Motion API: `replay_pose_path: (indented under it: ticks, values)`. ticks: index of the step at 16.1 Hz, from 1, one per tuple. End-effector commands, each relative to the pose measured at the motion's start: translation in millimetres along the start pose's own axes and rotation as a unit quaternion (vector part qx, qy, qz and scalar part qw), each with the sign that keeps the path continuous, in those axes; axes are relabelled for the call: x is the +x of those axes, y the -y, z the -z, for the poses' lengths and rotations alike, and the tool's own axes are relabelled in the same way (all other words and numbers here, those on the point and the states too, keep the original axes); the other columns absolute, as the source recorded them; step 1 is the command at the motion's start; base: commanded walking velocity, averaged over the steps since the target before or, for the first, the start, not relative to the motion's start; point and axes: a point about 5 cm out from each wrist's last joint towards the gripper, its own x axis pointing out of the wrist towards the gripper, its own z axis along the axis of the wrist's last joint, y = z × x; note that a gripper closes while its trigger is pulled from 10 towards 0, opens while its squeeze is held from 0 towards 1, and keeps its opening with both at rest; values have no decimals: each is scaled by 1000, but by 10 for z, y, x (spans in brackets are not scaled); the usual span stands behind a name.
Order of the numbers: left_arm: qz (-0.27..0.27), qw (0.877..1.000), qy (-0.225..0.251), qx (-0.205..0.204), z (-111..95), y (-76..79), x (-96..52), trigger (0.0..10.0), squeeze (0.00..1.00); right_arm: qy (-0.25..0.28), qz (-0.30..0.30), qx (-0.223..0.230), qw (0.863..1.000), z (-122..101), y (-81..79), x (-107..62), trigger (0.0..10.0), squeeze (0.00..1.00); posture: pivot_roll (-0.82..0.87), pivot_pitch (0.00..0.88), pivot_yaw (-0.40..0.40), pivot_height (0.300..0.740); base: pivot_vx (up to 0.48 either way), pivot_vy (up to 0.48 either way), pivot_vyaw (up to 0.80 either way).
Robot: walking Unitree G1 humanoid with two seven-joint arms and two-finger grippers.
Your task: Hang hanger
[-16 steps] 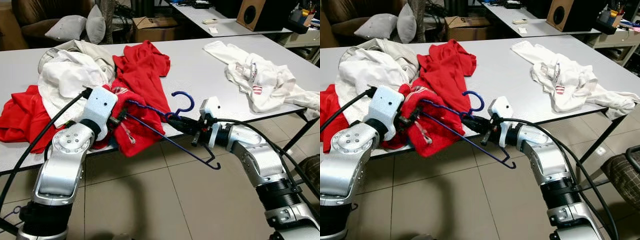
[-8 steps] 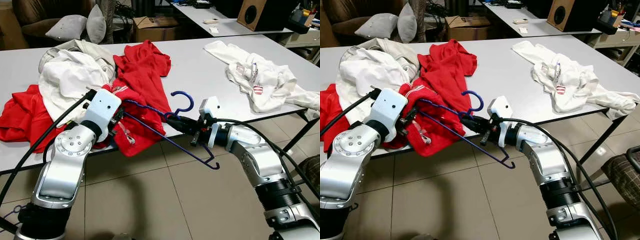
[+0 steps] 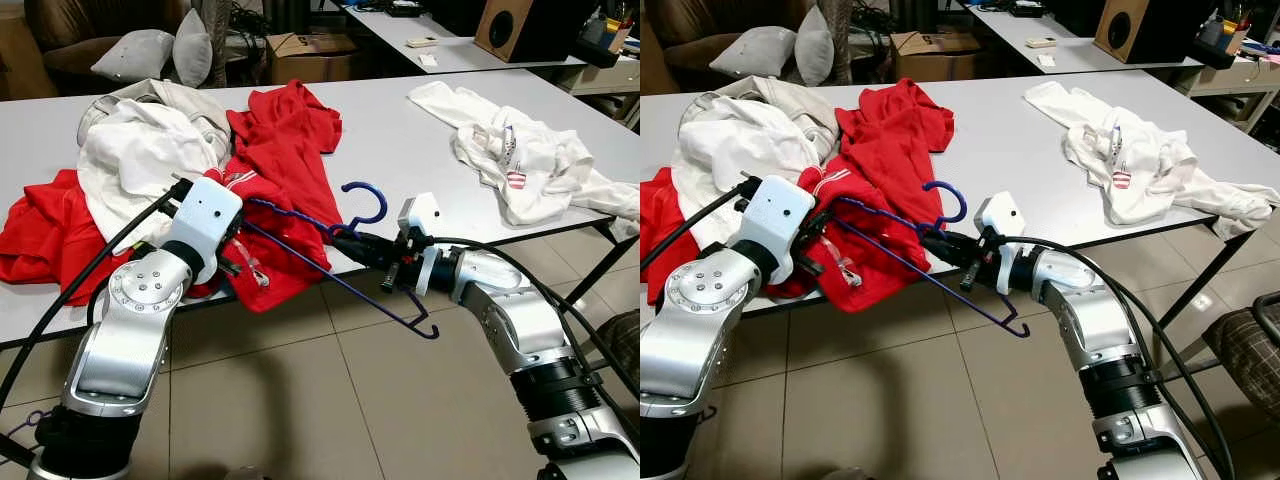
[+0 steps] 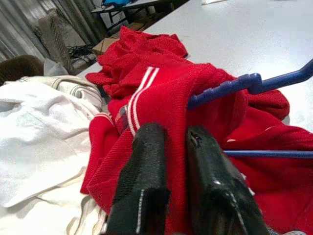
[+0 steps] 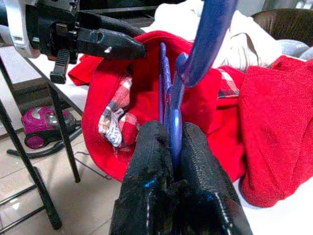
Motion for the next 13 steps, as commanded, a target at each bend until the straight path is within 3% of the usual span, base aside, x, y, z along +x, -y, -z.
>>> replay_pose_path:
  ticks: [1, 5, 9, 10, 11, 13]
  values:
    - [-5, 1000, 9, 4, -51, -32, -5, 0, 0, 17, -1, -13, 1000, -95, 14, 2, 10000, 0, 98, 0, -25, 740, 0, 0, 0]
    - [8, 1000, 23, 4, -115, -50, 30, 0, 0, 0, -2, -17, 1000, -66, 14, 3, 10000, 0, 102, 0, -29, 740, 0, 0, 0]
    - [63, 994, 56, 72, -392, -30, 167, 0, 0, -19, -5, -18, 1000, -26, -41, 131, 10000, 0, 109, 0, -30, 740, 0, 0, 0]
    - [103, 988, 62, 94, -477, 64, 210, 0, 0, -15, -7, -17, 1000, -44, -67, 210, 10000, 0, 109, 0, -24, 740, 0, 0, 0]
    - [110, 987, 63, 97, -490, 83, 216, 0, 0, -13, -7, -17, 1000, -48, -71, 224, 10000, 0, 109, 0, -24, 740, 0, 0, 0]
    - [159, 980, 71, 99, -572, 278, 241, 0, 0, 15, 28, -17, 999, -133, -53, 350, 10000, 0, 110, 0, -20, 740, 0, 0, 0]
